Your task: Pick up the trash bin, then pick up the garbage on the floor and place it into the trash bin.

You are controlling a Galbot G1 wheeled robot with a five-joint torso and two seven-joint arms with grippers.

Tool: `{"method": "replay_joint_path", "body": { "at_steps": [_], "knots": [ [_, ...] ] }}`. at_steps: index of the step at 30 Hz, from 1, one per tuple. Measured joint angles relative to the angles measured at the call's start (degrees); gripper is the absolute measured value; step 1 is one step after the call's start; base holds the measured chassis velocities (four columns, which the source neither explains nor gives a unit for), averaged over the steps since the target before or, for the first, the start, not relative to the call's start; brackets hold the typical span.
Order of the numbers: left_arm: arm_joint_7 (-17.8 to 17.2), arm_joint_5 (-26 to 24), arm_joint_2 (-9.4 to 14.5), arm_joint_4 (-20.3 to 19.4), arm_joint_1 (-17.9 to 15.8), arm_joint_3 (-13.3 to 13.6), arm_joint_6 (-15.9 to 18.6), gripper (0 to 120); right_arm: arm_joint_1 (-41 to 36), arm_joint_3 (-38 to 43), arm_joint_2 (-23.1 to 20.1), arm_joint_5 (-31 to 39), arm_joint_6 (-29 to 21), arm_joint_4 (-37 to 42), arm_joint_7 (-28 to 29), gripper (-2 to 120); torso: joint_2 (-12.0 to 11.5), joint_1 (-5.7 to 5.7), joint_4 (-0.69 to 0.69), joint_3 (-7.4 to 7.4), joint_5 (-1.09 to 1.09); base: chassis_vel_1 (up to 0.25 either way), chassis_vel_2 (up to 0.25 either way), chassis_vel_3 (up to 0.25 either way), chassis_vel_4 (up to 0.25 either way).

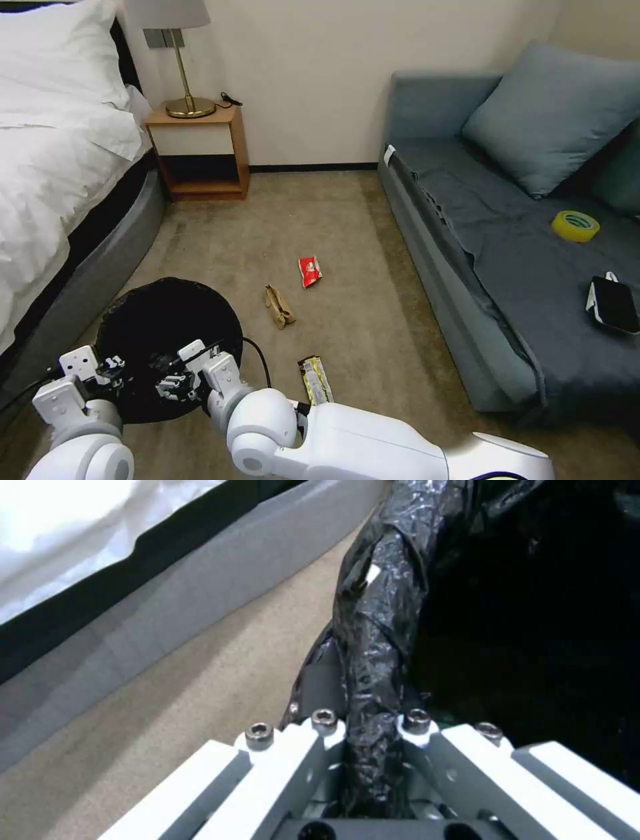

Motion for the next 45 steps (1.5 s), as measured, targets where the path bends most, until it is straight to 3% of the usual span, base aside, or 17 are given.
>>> {"method": "replay_joint_path", "body": {
  "at_steps": [8, 11, 15, 17, 18, 20, 23, 28, 31, 37, 45],
  "knots": [
    [0.0, -0.4, 0.5, 1.4, -0.5, -0.9, 0.0, 2, 1.2, 9.3, -3.1, -5.1, -0.5, 5.6, -0.8, 100, 0.0, 0.0, 0.0, 0.0, 0.0, 0.0, 0.0, 0.0, 0.0],
    [0.1, -0.9, 0.7, 1.9, -0.6, -1.4, -0.2, 2, 1.8, 17.0, -6.7, -9.3, -1.4, 7.3, -2.2, 100, 0.0, 0.0, 0.0, 0.0, 0.01, 0.0, 0.0, 0.0, 0.0],
    [0.1, -1.4, 1.0, 2.3, -0.6, -1.8, -0.3, 2, 1.9, 20.8, -10.1, -10.5, -2.3, 6.9, -3.0, 100, 0.0, 0.0, 0.0, 0.0, 0.02, 0.0, 0.0, 0.0, 0.0],
    [0.1, -2.1, 1.3, 2.4, -0.8, -2.3, -0.4, 2, 1.6, 21.7, -14.7, -8.7, -3.9, 5.2, -3.2, 100, 0.0, 0.0, 0.01, 0.0, 0.02, 0.0, 0.0, 0.0, 0.0],
    [0.1, -2.1, 1.3, 2.4, -0.8, -2.3, -0.4, 2, 1.6, 21.7, -14.7, -8.7, -3.9, 5.2, -3.2, 100, 0.0, 0.0, 0.01, 0.0, 0.02, 0.0, 0.0, 0.0, 0.0],
    [0.1, -2.6, 1.5, 2.4, -0.8, -2.9, -0.4, 2, 0.6, 20.6, -20.0, -3.7, -6.4, 3.3, -3.1, 100, 0.0, 0.0, -0.02, 0.0, 0.01, 0.0, 0.0, 0.0, 0.0],
    [0.4, -3.2, 1.5, 2.1, -0.8, -3.5, -0.4, 2, -0.4, 16.5, -23.5, 2.7, -10.0, 1.0, -2.8, 100, 0.0, 0.0, -0.03, 0.0, 0.02, 0.0, 0.0, 0.0, 0.0],
    [0.4, -3.6, 1.5, 2.0, -0.7, -4.0, -0.4, 2, -0.1, 10.7, -23.3, 6.6, -11.2, -4.2, -2.5, 100, 0.0, 0.0, 0.0, 0.0, 0.02, 0.0, 0.0, 0.0, 0.0],
    [0.4, -3.6, 1.3, 2.1, -0.5, -4.1, -0.7, 2, 1.7, 5.5, -20.9, 8.5, -11.0, -11.3, -2.9, 100, 0.0, 0.0, 0.0, 0.0, 0.0, 0.0, 0.0, 0.0, 0.0],
    [0.4, -3.9, 1.2, 2.5, -0.6, -4.5, -1.0, 2, 3.2, 0.8, -15.5, 7.6, -9.2, -20.3, -4.3, 100, 0.0, 0.0, 0.01, 0.0, 0.0, 0.0, 0.0, 0.0, 0.0],
    [0.5, -4.2, 1.2, 2.9, -0.6, -5.0, -1.2, 2, 3.3, -2.1, -13.0, 5.2, -7.4, -25.4, -5.6, 100, 0.0, 0.0, 0.01, 0.0, -0.01, 0.0, 0.0, 0.0, 0.0]
  ]
}}
